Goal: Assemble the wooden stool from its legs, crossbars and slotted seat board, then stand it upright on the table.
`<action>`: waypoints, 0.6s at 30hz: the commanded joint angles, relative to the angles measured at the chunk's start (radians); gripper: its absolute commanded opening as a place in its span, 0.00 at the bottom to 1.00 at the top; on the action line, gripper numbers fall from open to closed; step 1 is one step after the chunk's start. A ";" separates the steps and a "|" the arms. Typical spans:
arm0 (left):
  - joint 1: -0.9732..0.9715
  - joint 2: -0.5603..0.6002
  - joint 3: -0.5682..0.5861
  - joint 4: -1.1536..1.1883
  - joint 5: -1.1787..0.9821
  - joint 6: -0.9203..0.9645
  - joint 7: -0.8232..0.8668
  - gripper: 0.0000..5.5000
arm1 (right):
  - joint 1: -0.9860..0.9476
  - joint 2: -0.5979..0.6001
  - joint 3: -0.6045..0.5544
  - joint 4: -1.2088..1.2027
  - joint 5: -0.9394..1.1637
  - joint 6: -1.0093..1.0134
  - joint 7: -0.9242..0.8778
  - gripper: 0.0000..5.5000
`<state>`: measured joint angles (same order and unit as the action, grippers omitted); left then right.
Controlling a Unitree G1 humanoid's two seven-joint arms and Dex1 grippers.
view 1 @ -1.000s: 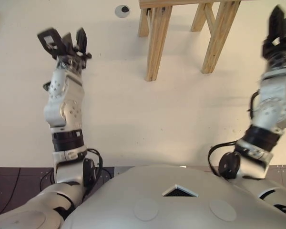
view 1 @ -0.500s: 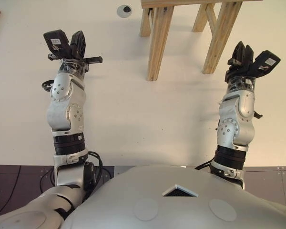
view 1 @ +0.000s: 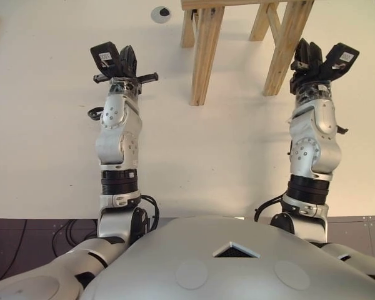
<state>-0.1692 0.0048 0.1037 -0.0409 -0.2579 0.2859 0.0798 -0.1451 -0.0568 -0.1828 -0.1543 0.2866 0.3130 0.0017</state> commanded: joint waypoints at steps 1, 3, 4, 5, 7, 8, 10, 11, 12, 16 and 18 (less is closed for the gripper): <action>0.016 -0.033 0.002 -0.008 0.005 -0.036 0.001 0.02 | -0.058 -0.049 0.002 -0.003 0.016 0.057 0.045 0.23; 0.020 -0.023 0.010 0.030 0.020 -0.088 -0.016 0.02 | -0.061 -0.062 0.031 0.004 0.000 0.059 0.078 0.23; 0.007 -0.030 0.024 0.061 0.019 -0.107 -0.006 0.02 | -0.054 -0.061 0.028 0.010 0.002 0.060 0.083 0.23; -0.012 -0.046 0.032 0.079 0.013 -0.120 0.004 0.02 | -0.050 -0.062 0.016 0.015 0.008 0.062 0.085 0.23; -0.044 -0.070 0.016 0.075 0.015 -0.137 0.004 0.02 | -0.062 -0.061 0.009 0.020 0.007 0.060 0.086 0.23; -0.051 -0.074 -0.004 0.079 0.028 -0.151 -0.009 0.02 | -0.083 -0.054 0.018 0.031 0.001 0.053 0.088 0.23; -0.056 -0.077 -0.020 0.106 0.047 -0.181 -0.020 0.02 | -0.115 -0.048 0.031 0.048 -0.007 0.042 0.094 0.23; -0.056 -0.081 -0.014 0.117 0.045 -0.193 -0.017 0.02 | -0.124 -0.051 0.034 0.052 -0.009 0.038 0.101 0.23; -0.056 -0.086 -0.004 0.121 0.041 -0.206 -0.010 0.02 | -0.128 -0.057 0.037 0.053 -0.013 0.035 0.110 0.23; -0.061 -0.102 0.004 0.143 0.040 -0.243 -0.002 0.02 | -0.127 -0.071 0.018 0.067 -0.014 0.039 0.120 0.23; -0.060 -0.108 -0.007 0.136 0.042 -0.243 -0.007 0.02 | -0.119 -0.067 0.019 0.060 -0.014 0.044 0.122 0.23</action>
<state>-0.2291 -0.0706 0.1102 0.0952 -0.2193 0.0477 0.0728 -0.2582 -0.1143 -0.1602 -0.0958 0.2744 0.3509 0.1183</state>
